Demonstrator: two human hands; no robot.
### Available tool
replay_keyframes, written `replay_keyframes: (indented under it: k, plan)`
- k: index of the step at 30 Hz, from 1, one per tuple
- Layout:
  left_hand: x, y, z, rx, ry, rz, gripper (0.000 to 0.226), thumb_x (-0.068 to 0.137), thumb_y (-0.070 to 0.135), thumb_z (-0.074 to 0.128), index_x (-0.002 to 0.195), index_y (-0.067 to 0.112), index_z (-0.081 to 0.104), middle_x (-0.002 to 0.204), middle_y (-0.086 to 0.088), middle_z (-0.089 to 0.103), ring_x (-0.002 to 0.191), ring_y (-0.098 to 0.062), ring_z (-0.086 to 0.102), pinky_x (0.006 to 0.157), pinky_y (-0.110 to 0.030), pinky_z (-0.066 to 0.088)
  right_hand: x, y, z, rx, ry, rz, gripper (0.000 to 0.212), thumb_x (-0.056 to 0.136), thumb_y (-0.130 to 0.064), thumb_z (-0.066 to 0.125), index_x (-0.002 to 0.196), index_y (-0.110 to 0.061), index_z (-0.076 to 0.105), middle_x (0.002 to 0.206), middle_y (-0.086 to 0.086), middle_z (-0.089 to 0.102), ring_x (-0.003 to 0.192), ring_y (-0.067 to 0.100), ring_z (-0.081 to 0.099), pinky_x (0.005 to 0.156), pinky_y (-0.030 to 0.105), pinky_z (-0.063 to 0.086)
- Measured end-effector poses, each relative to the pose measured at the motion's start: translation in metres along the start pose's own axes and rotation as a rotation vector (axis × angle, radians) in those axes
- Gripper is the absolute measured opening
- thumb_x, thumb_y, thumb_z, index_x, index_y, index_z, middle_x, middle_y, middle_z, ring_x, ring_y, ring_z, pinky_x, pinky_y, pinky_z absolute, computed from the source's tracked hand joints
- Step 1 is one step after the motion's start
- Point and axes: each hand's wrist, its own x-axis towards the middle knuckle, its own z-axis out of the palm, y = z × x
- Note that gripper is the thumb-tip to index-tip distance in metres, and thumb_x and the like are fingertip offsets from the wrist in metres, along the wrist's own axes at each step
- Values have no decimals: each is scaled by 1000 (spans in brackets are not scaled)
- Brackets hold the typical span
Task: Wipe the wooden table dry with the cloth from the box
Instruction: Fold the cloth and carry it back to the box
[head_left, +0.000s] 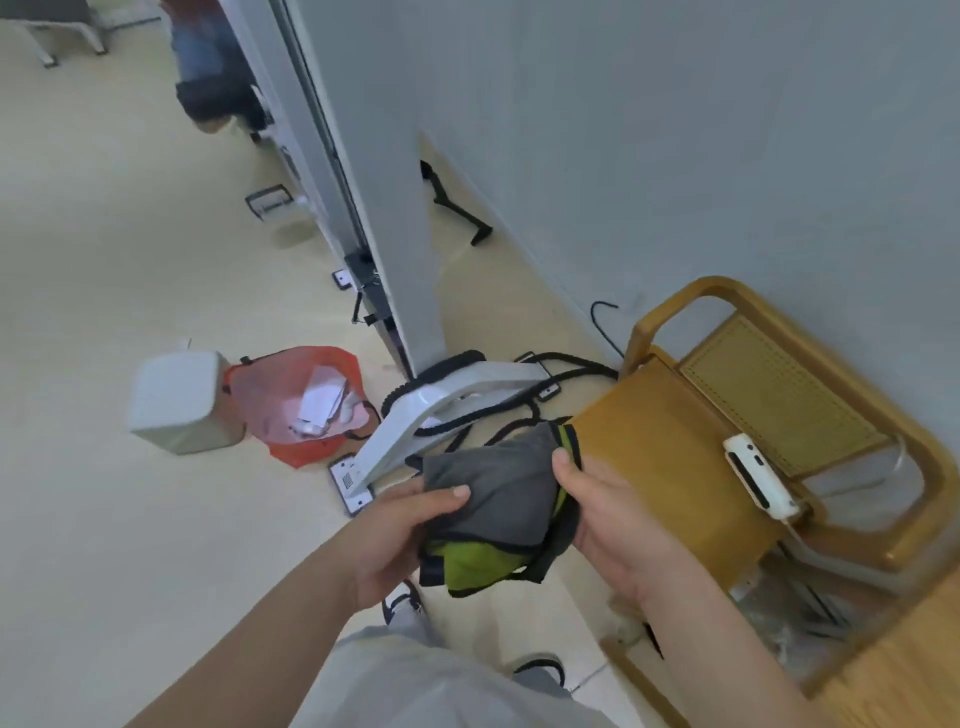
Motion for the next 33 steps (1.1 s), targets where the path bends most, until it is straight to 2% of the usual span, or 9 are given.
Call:
replay_keyframes:
  k: [2,6,9,11,13,19,23,29,33]
  plan:
    - [-3,12,-34,-20,91,79,42,89,11,75,129,15,69,129,-13,72,120,-33,68,105,-45,49,25,-6,32,-72,-24,60,34,107,-41,50,135,-27,63,131,-4,70,121,17,66,109,46,49]
    - [-8,39,-89,-81,151,113,33,95,14,68,126,24,70,127,-10,73,117,-29,69,96,-43,47,74,-15,93,-179,-97,161,34,105,-45,53,130,-25,67,124,-5,74,118,17,69,108,43,49]
    - [-14,58,-131,-149,195,144,35,100,14,63,133,24,64,128,-4,73,118,-25,70,97,-43,54,115,-19,136,-286,-163,178,28,101,-27,64,128,-22,69,123,1,75,117,22,69,108,48,49]
    - [-15,66,-159,-158,243,175,34,101,16,61,134,26,63,129,-1,73,118,-23,70,96,-42,55,141,-23,163,-331,-189,171,29,101,-14,62,128,-20,69,122,3,75,116,24,70,107,49,50]
    - [-20,73,-181,-176,308,187,33,103,18,60,133,29,63,128,1,73,117,-20,71,90,-39,56,159,-26,189,-415,-198,146,30,104,-11,56,128,-22,68,122,0,75,116,21,70,105,46,52]
    - [-24,85,-226,-235,532,244,27,104,28,60,130,35,64,123,7,75,111,-16,73,87,-41,60,210,-34,255,-784,-300,6,24,107,-36,48,127,-48,56,124,-22,65,114,-2,60,99,29,51]
    - [-34,86,-251,-303,710,312,23,104,27,59,126,32,66,117,6,77,106,-14,74,83,-37,60,240,-36,300,-887,-453,-17,26,107,-41,48,132,-44,53,123,-23,64,113,-3,60,88,20,51]
    - [-57,90,-314,-394,850,294,18,101,29,64,118,29,70,110,4,79,101,-16,76,89,-42,62,271,-28,382,-988,-517,-45,21,103,-45,52,117,-38,68,109,-16,76,104,8,71,96,39,57]
    - [-75,93,-390,-409,915,280,18,98,33,67,114,29,71,109,4,79,100,-18,76,89,-42,63,296,-9,460,-1009,-557,-37,28,101,-48,52,122,-33,63,113,-12,71,109,14,68,97,42,57]
